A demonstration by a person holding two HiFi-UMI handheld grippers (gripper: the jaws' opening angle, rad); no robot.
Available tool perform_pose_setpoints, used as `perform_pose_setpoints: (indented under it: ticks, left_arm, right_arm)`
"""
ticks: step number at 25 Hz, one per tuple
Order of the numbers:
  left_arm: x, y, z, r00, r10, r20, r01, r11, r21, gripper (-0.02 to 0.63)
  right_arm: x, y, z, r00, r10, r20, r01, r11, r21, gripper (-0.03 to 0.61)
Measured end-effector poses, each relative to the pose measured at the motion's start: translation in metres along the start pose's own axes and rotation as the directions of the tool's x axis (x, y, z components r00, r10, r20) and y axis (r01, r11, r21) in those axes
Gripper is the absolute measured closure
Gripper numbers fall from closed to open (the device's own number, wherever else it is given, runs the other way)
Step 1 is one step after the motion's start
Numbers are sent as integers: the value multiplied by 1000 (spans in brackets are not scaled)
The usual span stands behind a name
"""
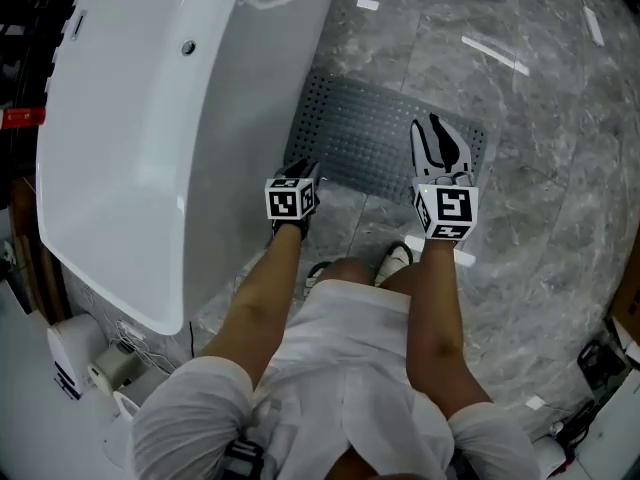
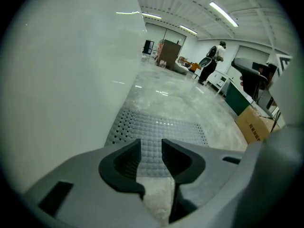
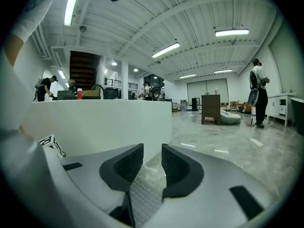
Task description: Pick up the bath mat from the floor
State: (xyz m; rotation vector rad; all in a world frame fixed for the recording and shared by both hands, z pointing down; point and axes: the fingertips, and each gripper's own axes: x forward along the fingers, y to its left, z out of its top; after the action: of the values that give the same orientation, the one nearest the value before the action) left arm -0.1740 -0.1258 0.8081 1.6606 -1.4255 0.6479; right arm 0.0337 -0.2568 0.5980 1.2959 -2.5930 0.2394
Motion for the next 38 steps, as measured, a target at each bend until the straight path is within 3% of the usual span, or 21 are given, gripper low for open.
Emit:
perform_pose_setpoints:
  ticks: [4,8,14,18,27,38]
  left_arm:
    - [52,31,-37,995,85,-55,-84,996,29,451]
    - [87,59,-58,983,164,-77,-167,985,-36,424]
    - [113,84,-84,976,181,-124,-199,968,-154,322]
    - [118,103,-100,971,195,-139,-221,953,-206,310]
    - [137,128,-118,965,206,-164,-246,925,-289,276]
    - [159,138,-123,959,230,-167,-273,906,-324,262]
  right_arm:
    - [39,-7,-39,997,80,-8,-79,994,78,431]
    - [70,-8,-54,985,170,-10,-169,982,90,416]
    - [82,9,-40,975,221,6,-221,975,-21,403]
    - [85,24,-28,966,256,33,-256,967,-4,397]
    - [91,41,-25,952,306,17,-304,951,-63,397]
    - [94,44,-23,939,345,12,-342,935,-96,397]
